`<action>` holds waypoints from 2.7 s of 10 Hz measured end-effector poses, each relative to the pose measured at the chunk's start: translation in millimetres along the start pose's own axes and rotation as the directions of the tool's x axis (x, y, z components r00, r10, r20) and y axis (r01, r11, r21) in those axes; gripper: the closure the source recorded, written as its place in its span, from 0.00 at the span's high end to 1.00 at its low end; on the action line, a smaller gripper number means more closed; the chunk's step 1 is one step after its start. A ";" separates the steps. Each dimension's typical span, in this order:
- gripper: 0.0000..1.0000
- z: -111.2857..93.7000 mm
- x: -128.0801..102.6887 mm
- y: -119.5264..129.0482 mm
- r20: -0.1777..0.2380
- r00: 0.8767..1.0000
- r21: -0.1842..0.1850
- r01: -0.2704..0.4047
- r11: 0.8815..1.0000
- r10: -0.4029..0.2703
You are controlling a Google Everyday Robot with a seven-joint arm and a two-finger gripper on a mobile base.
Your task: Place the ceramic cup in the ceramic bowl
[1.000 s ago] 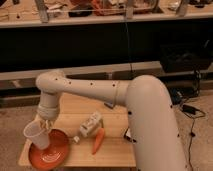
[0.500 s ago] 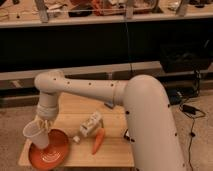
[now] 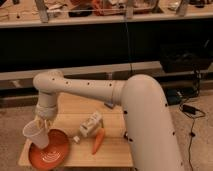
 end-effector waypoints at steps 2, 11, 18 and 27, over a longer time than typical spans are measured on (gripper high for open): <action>0.08 -0.1 1.7 -0.1 -0.004 1.000 -0.001 -0.004 1.000 0.004; 0.15 2.0 5.1 -5.5 -0.024 1.000 -0.011 -0.013 1.000 0.012; 0.19 1.7 7.5 -6.3 -0.043 0.999 -0.015 -0.023 1.000 0.023; 0.40 1.1 8.5 -7.0 -0.067 0.997 -0.023 -0.036 0.999 0.035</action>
